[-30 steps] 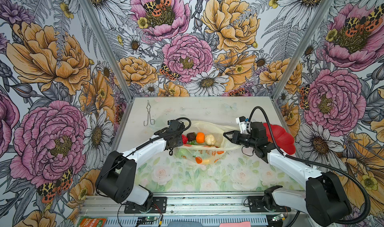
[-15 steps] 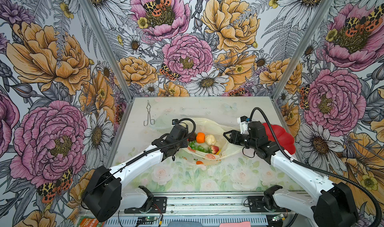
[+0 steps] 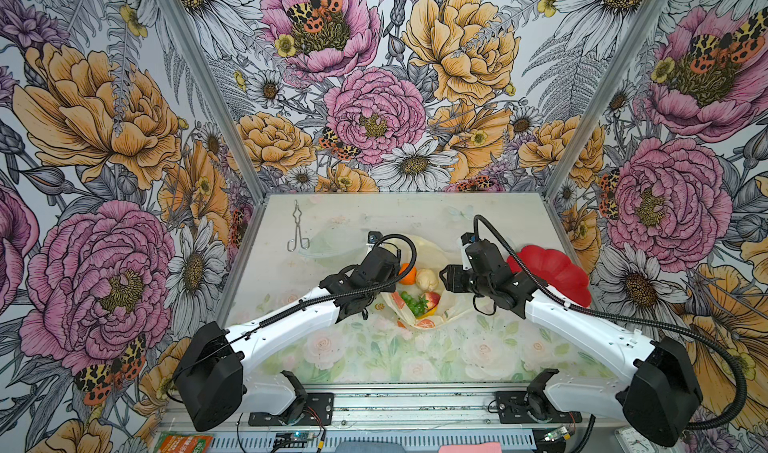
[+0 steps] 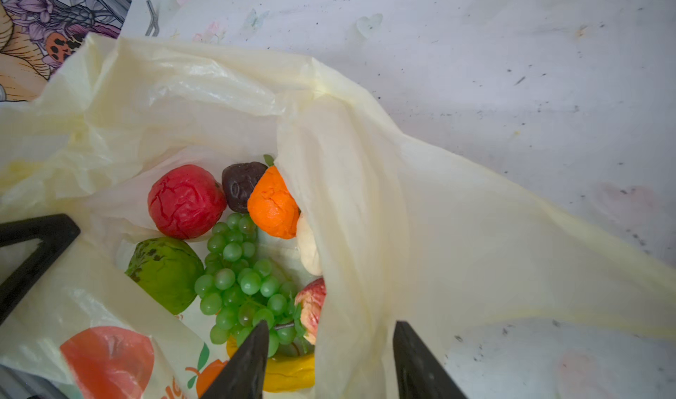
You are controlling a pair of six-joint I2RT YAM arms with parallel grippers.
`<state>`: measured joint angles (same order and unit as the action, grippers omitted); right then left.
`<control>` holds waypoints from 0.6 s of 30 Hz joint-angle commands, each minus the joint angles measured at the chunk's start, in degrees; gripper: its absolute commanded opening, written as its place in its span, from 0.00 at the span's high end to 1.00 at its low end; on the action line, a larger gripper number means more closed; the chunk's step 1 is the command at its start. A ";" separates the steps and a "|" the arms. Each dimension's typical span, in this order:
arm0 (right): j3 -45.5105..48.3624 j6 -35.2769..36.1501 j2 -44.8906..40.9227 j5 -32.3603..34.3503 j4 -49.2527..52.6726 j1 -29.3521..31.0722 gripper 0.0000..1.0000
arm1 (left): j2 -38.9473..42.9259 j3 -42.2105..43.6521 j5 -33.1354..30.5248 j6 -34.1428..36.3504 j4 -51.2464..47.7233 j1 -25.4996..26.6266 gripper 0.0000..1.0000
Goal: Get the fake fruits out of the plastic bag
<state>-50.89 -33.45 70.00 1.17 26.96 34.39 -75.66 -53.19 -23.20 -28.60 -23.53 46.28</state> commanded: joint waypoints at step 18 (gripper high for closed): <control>-16.73 0.40 17.25 35.13 21.20 18.43 0.15 | 7.08 8.17 2.28 -4.85 2.57 -6.92 1.00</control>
<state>-66.43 -31.59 84.27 30.30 44.88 53.39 -69.93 -46.11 -22.37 -32.12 -22.87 40.10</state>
